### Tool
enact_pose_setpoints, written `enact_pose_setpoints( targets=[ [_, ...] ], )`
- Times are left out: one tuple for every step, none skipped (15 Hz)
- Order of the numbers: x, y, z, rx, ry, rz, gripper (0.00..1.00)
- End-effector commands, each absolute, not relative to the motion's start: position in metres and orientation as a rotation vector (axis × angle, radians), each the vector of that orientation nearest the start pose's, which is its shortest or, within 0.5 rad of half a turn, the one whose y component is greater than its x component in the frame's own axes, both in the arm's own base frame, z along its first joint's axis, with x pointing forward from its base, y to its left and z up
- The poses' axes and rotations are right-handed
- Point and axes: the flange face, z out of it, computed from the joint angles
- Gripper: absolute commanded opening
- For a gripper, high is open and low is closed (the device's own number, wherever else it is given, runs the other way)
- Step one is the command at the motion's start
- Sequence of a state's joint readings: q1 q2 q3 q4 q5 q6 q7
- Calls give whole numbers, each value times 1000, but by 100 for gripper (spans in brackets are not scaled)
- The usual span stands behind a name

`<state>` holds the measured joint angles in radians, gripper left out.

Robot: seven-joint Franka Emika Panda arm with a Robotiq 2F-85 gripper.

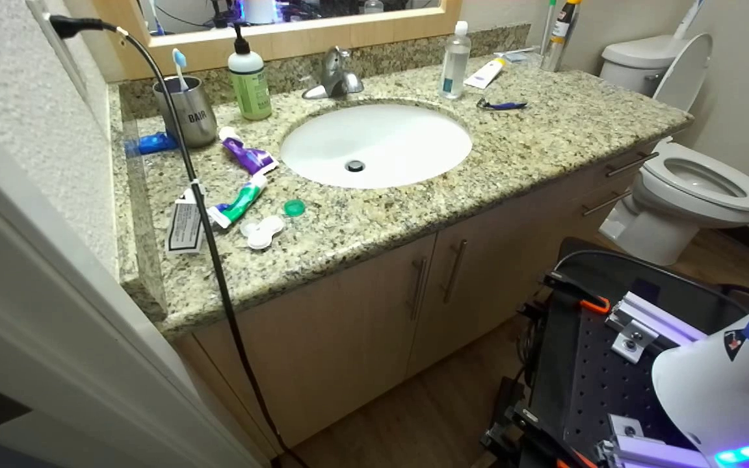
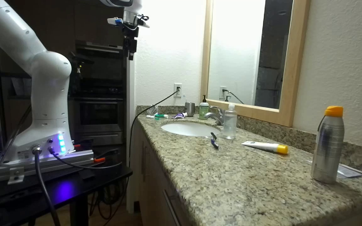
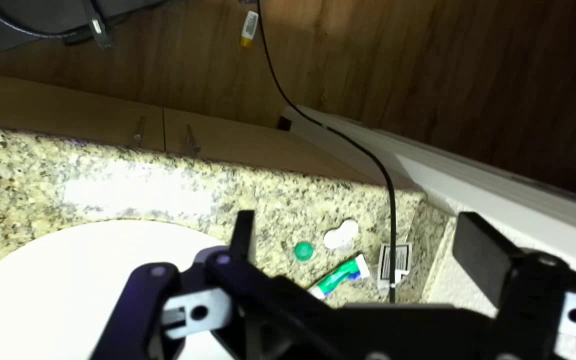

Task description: Pick the shaving stick and put it in the sink

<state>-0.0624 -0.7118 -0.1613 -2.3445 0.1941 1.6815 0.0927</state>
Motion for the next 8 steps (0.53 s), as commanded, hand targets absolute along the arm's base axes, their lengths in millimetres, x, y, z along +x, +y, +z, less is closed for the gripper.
enact_pose_setpoints(
  targets=[
    [336,-142,608,-2677,647,-157,100],
    [325,-165,611,-2642,713,-182,100],
    [312,-184,615,-2608,782,-200,100],
    [297,-202,618,-2580,861,-224,100],
    [284,-214,621,-2554,941,-235,100],
    [269,-221,625,-2525,1020,-245,100],
    [257,-221,632,-2486,1068,-262,100],
    [277,-223,623,-2538,976,-261,100]
  ],
)
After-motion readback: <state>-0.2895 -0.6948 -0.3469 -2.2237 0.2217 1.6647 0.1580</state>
